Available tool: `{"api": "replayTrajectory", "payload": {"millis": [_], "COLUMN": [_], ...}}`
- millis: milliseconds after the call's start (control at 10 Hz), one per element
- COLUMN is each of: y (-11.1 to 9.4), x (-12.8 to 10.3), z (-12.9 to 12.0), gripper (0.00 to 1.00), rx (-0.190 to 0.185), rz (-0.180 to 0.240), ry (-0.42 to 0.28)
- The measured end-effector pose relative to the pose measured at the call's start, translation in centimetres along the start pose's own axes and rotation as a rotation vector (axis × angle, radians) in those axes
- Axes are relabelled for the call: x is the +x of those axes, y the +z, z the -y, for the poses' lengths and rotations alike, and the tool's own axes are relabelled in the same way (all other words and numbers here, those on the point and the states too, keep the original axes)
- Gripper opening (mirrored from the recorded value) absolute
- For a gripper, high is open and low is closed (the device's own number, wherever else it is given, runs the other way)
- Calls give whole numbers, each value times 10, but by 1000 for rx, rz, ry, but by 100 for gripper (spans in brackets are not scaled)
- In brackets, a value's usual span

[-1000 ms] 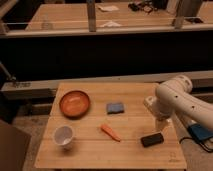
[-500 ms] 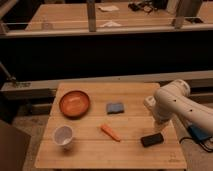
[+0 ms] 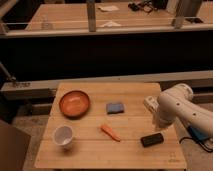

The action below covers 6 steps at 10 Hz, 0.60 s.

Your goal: Push the eraser across the table

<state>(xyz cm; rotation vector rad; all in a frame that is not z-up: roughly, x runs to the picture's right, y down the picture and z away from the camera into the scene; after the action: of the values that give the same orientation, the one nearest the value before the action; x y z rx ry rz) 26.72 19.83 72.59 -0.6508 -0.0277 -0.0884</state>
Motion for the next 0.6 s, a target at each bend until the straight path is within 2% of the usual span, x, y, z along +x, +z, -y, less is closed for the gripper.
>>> {"api": "replayTrajectory", "payload": {"millis": [200,400,600], "y": [2,8,12], "x": [0,2,3], "z": [-5,-20,-23], "gripper": [31,31,29], "rx": [-7,-20,-23], "rz": [4,10,12], "ry": [-5,-2,-5]}}
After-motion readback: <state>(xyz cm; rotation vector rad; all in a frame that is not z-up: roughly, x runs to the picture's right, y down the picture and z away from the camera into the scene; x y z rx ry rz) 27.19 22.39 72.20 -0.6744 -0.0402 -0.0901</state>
